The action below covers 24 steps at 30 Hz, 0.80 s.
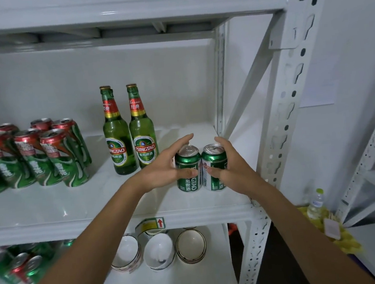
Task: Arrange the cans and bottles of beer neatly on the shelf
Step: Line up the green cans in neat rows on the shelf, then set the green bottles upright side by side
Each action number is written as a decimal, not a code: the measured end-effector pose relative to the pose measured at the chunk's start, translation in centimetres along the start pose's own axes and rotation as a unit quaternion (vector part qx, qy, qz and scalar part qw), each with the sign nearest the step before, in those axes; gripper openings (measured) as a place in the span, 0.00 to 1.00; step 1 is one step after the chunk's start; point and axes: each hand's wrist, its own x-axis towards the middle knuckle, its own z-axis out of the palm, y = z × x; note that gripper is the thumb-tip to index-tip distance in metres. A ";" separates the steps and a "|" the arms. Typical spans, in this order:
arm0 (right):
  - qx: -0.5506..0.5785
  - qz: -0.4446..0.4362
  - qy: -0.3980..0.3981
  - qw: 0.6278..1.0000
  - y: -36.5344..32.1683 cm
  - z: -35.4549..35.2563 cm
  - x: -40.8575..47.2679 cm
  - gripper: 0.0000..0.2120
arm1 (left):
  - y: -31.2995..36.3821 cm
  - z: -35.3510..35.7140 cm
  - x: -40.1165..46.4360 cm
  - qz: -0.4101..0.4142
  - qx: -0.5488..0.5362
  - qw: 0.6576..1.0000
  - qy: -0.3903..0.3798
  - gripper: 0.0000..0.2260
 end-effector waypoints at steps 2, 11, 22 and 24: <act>-0.025 -0.069 0.076 0.994 -0.9 0.3 -0.5 0.36 | 0.4 -0.7 -0.9 0.011 -0.001 1.000 0.018 0.41; -0.170 -0.272 0.134 0.938 -5.3 3.1 0.4 0.19 | -0.8 -6.8 -6.6 0.020 0.099 0.955 0.279 0.22; -0.212 -0.247 0.128 0.937 -10.8 10.5 4.7 0.17 | -4.1 -15.0 -11.0 0.030 0.156 0.926 0.343 0.24; -0.196 -0.214 0.129 0.948 -11.8 11.4 5.7 0.20 | -4.2 -16.0 -10.8 0.033 0.156 0.931 0.330 0.25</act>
